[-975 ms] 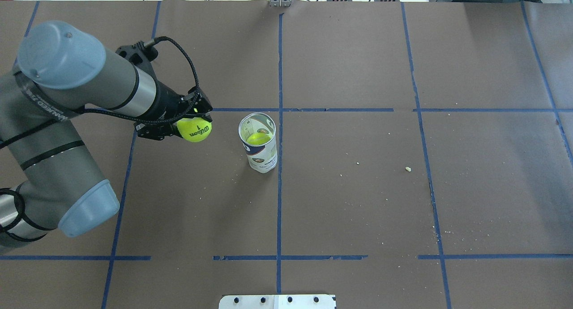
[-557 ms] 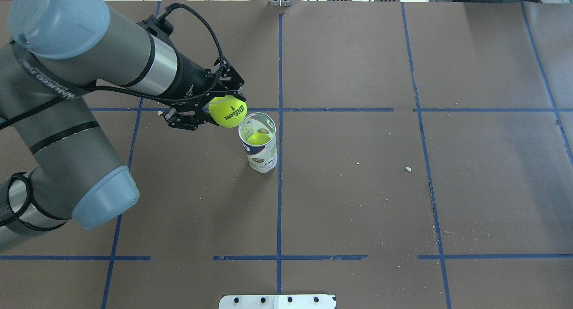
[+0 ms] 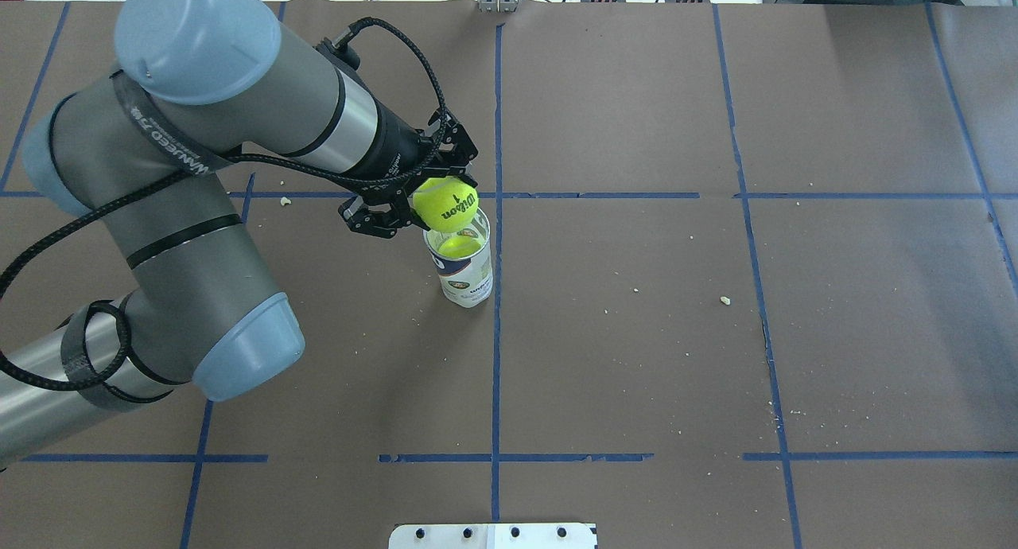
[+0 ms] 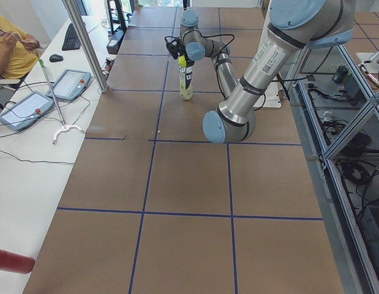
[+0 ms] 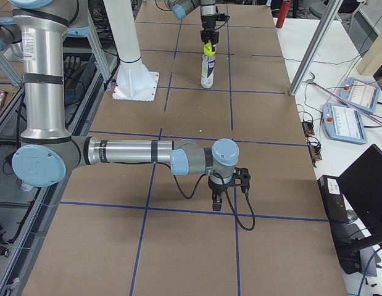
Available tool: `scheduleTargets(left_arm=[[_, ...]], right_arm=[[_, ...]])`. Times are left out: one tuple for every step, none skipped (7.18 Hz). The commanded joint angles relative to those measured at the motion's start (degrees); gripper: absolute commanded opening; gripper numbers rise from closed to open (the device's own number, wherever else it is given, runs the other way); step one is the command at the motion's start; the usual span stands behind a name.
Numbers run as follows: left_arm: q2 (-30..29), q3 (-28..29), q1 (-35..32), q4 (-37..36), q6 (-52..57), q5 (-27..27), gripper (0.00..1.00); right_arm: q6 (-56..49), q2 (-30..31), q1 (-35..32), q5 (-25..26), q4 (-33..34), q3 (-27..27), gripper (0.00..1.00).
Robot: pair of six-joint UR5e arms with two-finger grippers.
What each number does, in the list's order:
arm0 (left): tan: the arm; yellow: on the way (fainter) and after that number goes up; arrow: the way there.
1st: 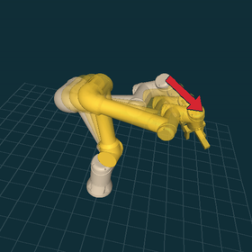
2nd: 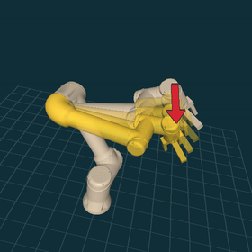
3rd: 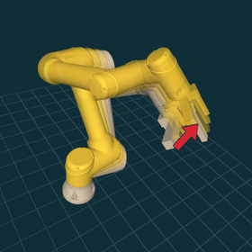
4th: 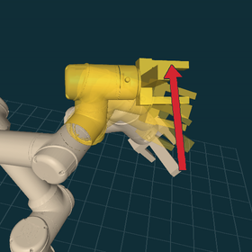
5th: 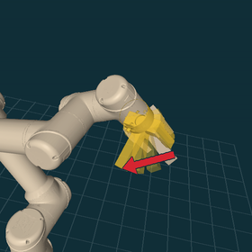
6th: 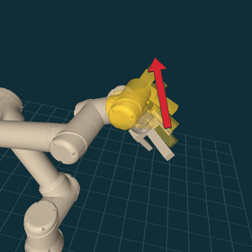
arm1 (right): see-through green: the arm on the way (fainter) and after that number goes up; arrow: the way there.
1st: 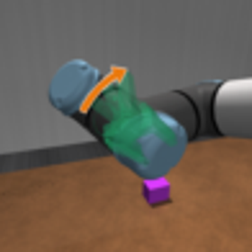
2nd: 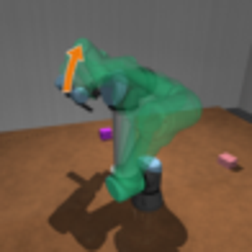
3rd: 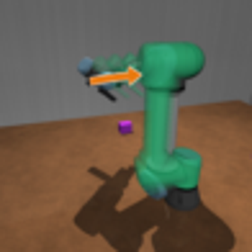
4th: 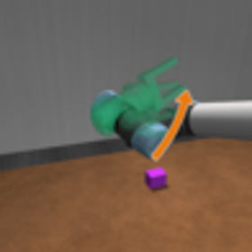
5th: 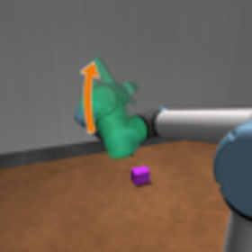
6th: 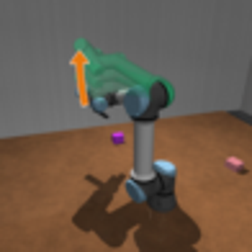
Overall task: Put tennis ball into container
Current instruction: 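Open the left gripper to drop the ball into the cup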
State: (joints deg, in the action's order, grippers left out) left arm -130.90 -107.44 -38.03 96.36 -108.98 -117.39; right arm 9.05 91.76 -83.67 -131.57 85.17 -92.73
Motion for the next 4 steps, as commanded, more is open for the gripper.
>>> scheduleTargets(left_arm=[[0.03,0.48,0.14,0.06,0.43,0.05,0.35],[0.12,0.48,0.14,0.15,0.87,0.14,0.65],[0.12,0.48,0.14,0.15,1.14,0.14,0.77],[0.38,0.48,0.14,0.15,1.14,0.40,0.90]], right_arm=[[0.00,0.00,0.00,0.00,0.00,0.00,1.00],[0.00,0.00,0.00,0.00,0.00,0.00,1.00],[0.00,0.00,0.00,0.00,0.00,0.00,1.00],[0.00,0.00,0.00,0.00,0.00,0.00,1.00]])
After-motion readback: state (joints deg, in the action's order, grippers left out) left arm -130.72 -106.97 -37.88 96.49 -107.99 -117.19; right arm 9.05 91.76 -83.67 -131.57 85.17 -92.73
